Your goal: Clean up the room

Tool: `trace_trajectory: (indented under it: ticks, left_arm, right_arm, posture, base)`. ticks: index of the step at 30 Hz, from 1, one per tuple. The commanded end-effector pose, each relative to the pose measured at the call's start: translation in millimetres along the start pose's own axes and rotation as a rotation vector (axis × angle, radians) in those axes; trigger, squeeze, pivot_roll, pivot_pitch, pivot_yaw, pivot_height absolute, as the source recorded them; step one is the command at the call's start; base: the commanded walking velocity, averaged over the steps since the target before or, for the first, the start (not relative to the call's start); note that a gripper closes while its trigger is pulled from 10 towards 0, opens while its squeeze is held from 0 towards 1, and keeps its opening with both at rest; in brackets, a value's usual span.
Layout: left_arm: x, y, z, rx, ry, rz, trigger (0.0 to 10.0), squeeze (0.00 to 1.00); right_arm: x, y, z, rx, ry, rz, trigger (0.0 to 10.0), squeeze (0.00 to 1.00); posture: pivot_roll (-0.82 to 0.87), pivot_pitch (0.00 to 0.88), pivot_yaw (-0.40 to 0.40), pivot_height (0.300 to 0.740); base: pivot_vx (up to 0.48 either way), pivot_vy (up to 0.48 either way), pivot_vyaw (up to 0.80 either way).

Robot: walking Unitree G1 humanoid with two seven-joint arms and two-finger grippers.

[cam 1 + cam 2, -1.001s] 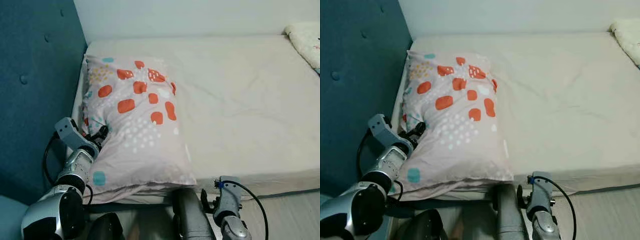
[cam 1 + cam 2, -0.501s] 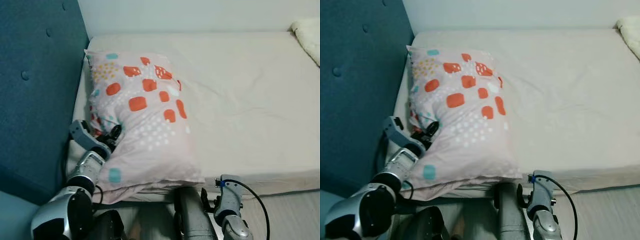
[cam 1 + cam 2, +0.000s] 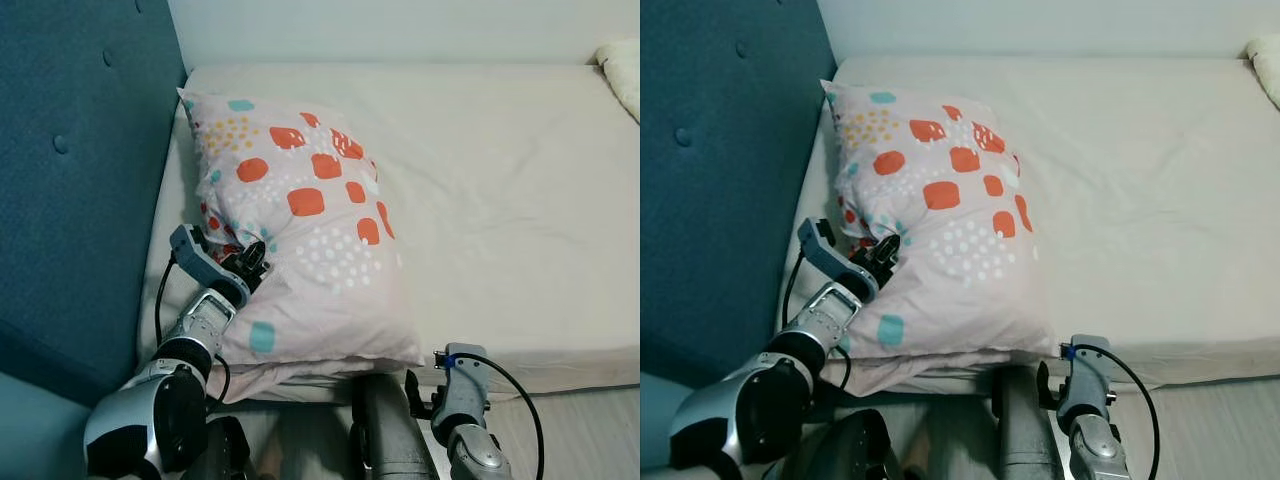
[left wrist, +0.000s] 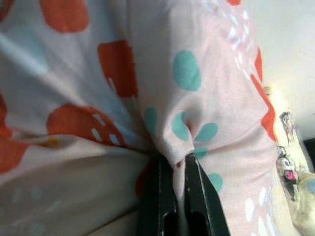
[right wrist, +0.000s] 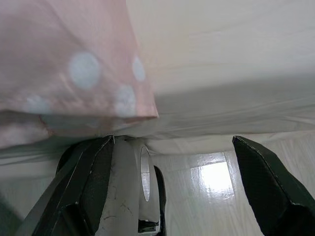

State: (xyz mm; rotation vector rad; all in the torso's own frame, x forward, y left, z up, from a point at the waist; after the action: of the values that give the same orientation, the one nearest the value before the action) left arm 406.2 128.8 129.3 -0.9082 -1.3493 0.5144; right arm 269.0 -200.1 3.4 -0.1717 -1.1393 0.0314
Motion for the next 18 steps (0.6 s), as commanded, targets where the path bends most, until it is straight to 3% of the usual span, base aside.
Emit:
trace_trajectory:
  ticks: [1,2,3,4,5,7,11,16,18]
  left_arm:
    - [4,-9.7,-6.8,0.021,-0.005,-0.123,0.0,0.00]
    - [4,-9.7,-6.8,0.021,-0.005,-0.123,0.0,0.00]
    - [20,-13.5,-10.2,0.052,-0.049,-0.214,0.0,0.00]
    - [20,-13.5,-10.2,0.052,-0.049,-0.214,0.0,0.00]
    - [37,-13.3,-11.5,0.107,-0.095,-0.295,0.0,0.00]
    - [66,-3.7,-6.9,0.226,-0.171,-0.412,0.0,0.00]
    - [96,22.9,10.1,0.426,-0.219,-0.587,0.0,0.00]
    - [117,36.5,23.4,0.524,-0.267,-0.677,0.0,0.00]
    - [134,58.4,44.0,0.672,-0.297,-0.770,0.0,0.00]
  right_arm:
    - [-6,-2.5,2.6,-0.009,0.025,-0.015,10.0,0.00]
    - [-6,-2.5,2.6,-0.009,0.025,-0.015,10.0,0.00]
    - [-4,-2.1,2.2,-0.008,0.023,-0.014,10.0,0.00]
    - [-4,-2.1,2.2,-0.008,0.023,-0.014,10.0,0.00]
    - [-3,-1.3,1.2,-0.006,0.020,-0.015,10.0,0.00]
    - [-1,-0.1,-0.7,-0.002,0.016,-0.017,10.0,0.00]
    - [1,2.3,-3.4,0.003,0.016,-0.016,10.0,0.00]
    - [2,3.4,-4.7,0.008,0.016,-0.017,10.0,0.00]
    - [3,5.4,-7.2,0.014,0.018,-0.019,10.0,0.00]
  posture:
    - [-0.30,0.314,0.022,0.600]
    - [-0.30,0.314,0.022,0.600]
    - [-0.30,0.313,0.022,0.600]
    - [-0.30,0.313,0.022,0.600]
    - [-0.30,0.308,0.024,0.600]
    - [-0.29,0.304,0.023,0.600]
    - [-0.29,0.298,0.024,0.600]
    - [-0.27,0.290,0.025,0.600]
    - [-0.26,0.284,0.032,0.600]
  base:
    - [0.000,0.000,0.00]
    - [0.000,0.000,0.00]
    - [0.000,0.000,0.00]
    - [0.000,0.000,0.00]
    - [0.000,0.000,0.00]
    - [0.000,0.000,0.00]
    - [0.000,0.000,0.00]
    - [0.000,0.000,0.00]
    - [0.000,0.000,0.00]
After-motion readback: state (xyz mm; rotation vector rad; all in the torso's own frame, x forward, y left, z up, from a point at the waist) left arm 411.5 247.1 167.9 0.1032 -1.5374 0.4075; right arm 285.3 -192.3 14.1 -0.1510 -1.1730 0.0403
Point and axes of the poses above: a point about 5 cm out from each wrist's last joint towards the gripper, its own z axis pointing back from the gripper into the wrist, its own x axis along the axis of the wrist's last joint, y = z × x, the point moved 2 cm from there along -z, pointing out of the wrist towards the gripper, and after that the axes turned 11 degrees about z, right-handed, at the moved point
